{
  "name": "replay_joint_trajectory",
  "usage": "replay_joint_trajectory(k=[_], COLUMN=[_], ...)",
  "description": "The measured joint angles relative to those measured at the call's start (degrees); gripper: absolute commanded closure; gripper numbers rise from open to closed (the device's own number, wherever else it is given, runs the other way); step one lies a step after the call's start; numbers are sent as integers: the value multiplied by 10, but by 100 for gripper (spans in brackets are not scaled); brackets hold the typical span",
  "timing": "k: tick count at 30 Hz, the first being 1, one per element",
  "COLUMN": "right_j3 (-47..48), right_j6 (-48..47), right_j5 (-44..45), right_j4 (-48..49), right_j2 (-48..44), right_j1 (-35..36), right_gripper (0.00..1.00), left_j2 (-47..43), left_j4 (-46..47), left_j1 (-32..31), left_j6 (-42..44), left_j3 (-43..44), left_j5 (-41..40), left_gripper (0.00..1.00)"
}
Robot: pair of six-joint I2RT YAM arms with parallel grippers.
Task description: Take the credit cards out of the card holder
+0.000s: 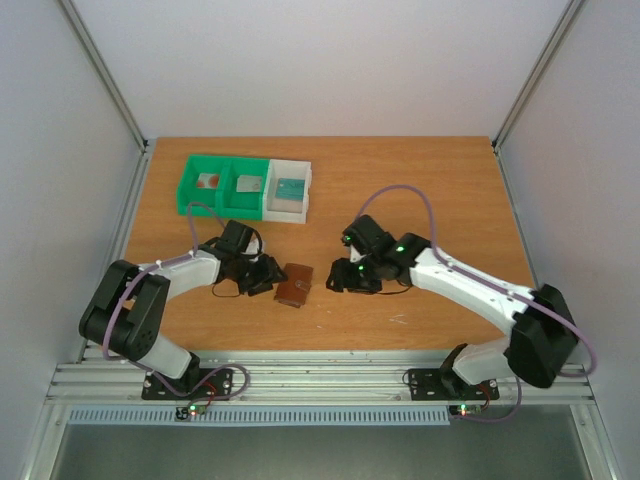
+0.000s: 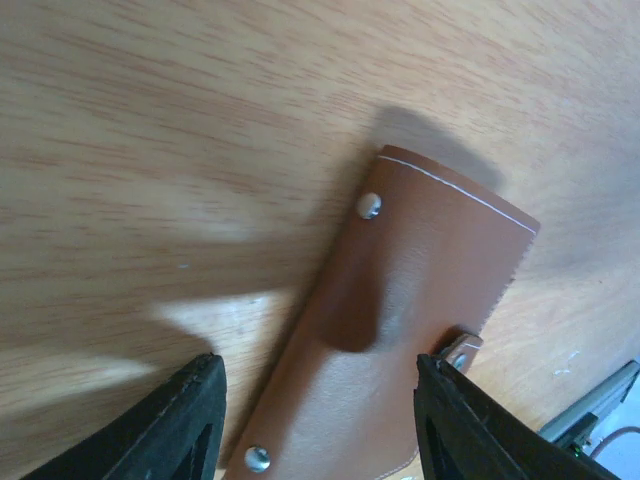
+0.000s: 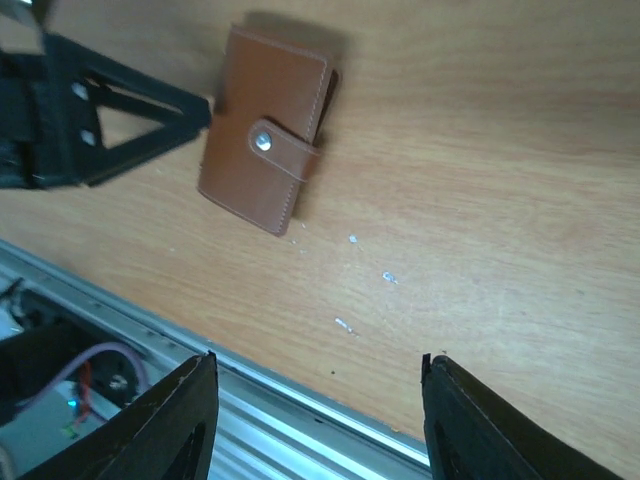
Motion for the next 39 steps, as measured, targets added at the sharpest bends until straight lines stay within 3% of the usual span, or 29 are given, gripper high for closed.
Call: replay_joint_trajectory(k=[7,16,25,39], right_j3=[55,120,169,202], right_j6=[4,-5,-60,-89], right_j5=[43,117,207,224], right_j4=[35,51,43,33], right_j2=[134,256,297,362], right_j1=[75,102,110,112], right_gripper=[57,65,67,70], left_j2=[0,-19,-38,-38], left_j4=[89,150,172,194], left_j1=[-38,-49,-14,-13], left_j6=[-37,-102,-130,-147], left_j3=[-40,-78,-111,-118], left_j5=[40,64,60,57], left_gripper=[57,56,55,55])
